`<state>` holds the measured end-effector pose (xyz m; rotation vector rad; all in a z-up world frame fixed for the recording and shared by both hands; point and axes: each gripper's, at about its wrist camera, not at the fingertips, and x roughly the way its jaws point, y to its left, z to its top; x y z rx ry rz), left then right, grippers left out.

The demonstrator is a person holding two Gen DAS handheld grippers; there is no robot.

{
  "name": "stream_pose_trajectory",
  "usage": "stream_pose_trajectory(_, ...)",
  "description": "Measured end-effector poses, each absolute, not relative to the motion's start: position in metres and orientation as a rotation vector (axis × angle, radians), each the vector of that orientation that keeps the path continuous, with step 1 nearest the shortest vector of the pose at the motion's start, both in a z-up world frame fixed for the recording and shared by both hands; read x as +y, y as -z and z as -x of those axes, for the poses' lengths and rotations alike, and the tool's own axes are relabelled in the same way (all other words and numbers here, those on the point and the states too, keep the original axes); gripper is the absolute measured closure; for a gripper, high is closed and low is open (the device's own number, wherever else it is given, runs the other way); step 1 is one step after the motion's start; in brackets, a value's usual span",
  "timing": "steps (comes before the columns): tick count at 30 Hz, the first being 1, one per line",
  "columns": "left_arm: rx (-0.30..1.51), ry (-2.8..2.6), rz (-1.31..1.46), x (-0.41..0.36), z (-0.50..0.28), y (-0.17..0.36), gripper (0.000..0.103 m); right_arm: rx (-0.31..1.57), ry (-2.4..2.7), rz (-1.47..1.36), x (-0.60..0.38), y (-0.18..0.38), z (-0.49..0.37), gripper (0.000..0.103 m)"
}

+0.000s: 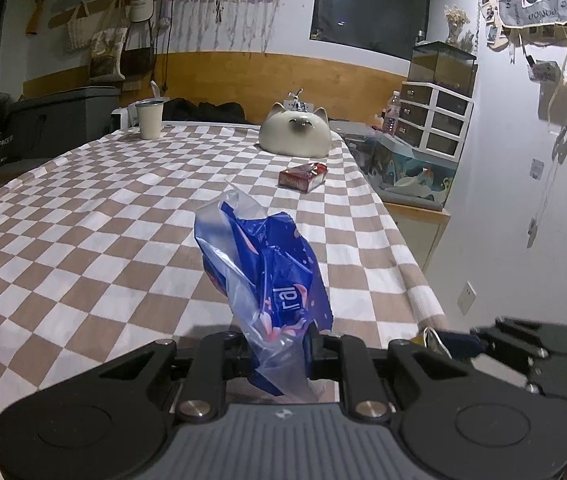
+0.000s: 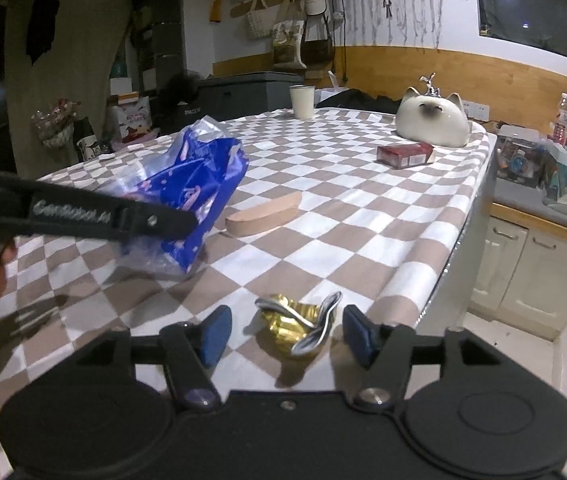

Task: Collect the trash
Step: 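Close the right tool on the gold foil wrapper and lift it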

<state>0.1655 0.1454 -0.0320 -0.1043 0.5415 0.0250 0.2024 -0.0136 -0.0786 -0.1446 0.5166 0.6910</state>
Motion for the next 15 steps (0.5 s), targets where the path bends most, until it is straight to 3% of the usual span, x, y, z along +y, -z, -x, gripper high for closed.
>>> stream_pose_trajectory(3, 0.547, -0.023, 0.110, 0.146, -0.163, 0.036, 0.083, 0.502, -0.677, 0.162, -0.009, 0.080, -0.207, 0.044)
stream_pose_trajectory(4, 0.548, -0.024, 0.111, 0.146, -0.163, 0.037, 0.083, 0.495, -0.676, 0.169, -0.008, 0.080, -0.207, 0.054)
stream_pose_trajectory(5, 0.549, -0.025, 0.113, 0.146, -0.163, 0.038, 0.083, 0.491, -0.679, 0.171, -0.009, 0.080, -0.207, 0.056)
stream_pose_trajectory(15, 0.513, -0.019, 0.098, 0.132, -0.157, 0.029, 0.083, 0.467, -0.664, 0.140, -0.022, 0.068, -0.198, 0.057)
